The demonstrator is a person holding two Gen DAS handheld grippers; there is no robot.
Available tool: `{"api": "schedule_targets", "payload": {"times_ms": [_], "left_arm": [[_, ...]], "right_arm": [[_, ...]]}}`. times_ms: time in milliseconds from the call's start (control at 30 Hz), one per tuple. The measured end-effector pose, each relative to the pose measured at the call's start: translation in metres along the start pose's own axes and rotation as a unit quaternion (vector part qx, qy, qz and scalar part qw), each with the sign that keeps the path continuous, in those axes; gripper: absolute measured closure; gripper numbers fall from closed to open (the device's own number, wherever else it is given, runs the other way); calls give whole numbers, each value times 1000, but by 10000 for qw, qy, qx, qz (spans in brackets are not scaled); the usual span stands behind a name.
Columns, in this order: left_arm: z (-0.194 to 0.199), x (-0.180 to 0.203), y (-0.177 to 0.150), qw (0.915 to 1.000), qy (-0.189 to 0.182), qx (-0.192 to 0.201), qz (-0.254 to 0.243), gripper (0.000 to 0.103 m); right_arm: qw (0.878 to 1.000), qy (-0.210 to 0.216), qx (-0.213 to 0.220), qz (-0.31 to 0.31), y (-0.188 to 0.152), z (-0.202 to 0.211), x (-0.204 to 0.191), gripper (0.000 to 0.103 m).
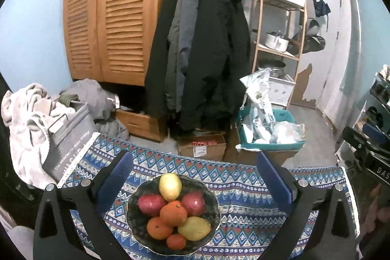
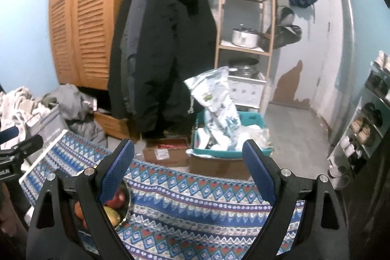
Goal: Organize fruits
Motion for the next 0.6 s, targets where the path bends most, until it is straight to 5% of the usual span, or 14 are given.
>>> {"api": "schedule_targets", "payload": {"times_ms": [600], "left_arm": [[2,14,5,9999,8,101,35,1]], "right_arm": [[9998,-135,84,-76,-6,4,23,14]]}}
Point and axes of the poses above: each gripper's, at about its wrist camera, not at the fingertips, and z roughly against the way its jaws point, x to its right, y to its top, the point moved 8 cm from there along -z, roughly the way its jaws point, and after that the axes turned 5 degrees about x, right-handed, at the moved point
